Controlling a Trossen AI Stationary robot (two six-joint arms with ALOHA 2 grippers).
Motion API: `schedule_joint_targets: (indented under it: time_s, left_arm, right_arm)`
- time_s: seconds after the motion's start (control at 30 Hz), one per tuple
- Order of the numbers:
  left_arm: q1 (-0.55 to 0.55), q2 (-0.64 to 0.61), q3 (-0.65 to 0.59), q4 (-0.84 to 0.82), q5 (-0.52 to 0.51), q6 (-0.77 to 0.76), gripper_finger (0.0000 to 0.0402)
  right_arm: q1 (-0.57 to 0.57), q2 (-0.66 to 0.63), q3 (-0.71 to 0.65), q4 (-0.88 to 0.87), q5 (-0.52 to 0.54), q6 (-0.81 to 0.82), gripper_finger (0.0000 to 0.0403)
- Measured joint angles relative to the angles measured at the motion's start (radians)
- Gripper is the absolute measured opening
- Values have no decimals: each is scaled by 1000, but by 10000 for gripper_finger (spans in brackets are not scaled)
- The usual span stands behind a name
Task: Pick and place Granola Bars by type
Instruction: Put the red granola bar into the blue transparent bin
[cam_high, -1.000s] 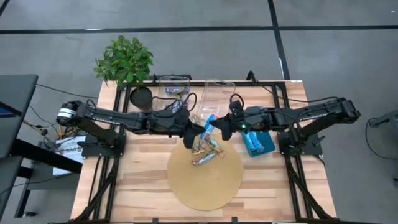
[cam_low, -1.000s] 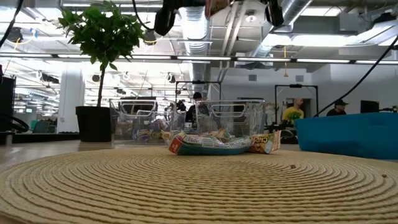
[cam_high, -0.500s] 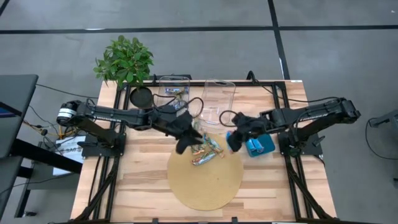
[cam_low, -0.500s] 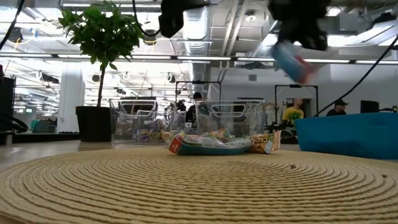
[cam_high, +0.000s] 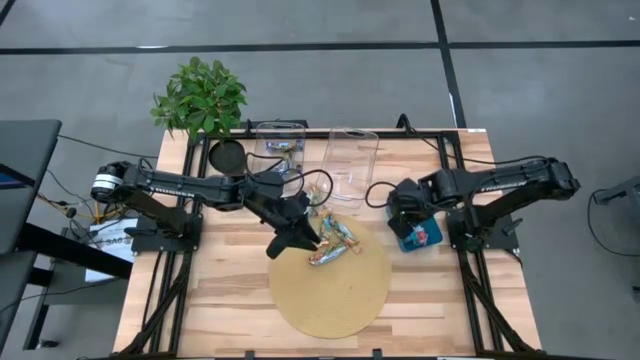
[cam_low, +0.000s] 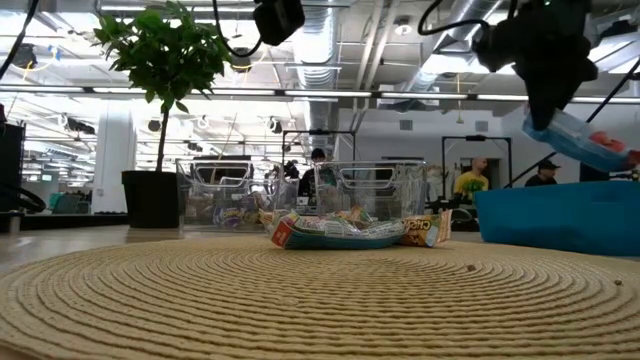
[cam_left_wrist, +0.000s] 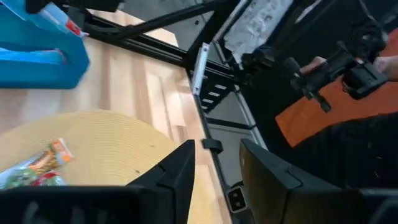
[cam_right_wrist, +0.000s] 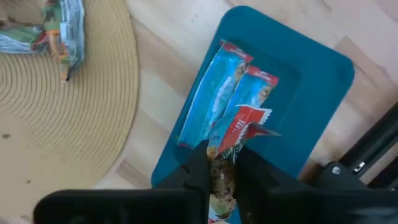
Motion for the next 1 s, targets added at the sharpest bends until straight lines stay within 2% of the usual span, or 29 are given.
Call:
schedule_joint_targets:
  time_s: [0.13,0.4,0.5,0.63,0.87,1.0]
  left_arm:
    - [0,0,0,-24,-58,-15,115]
    - [0,0,0,-135,-60,-22,125]
    - [-7,-1,0,-172,-70,-22,126]
    - [-42,-1,0,-249,-164,-17,126]
    - [-121,113,2,-257,-314,-71,131]
    - [-130,192,0,-251,-345,-152,134]
  right_arm:
    - [-24,0,0,-20,25,14,63]
    - [-50,0,0,-8,32,-28,136]
    - [-42,0,0,48,51,-76,172]
    - [-11,-3,0,168,67,-153,207]
    - [50,-3,0,249,78,-206,228]
    - [98,-3,0,275,76,-262,226]
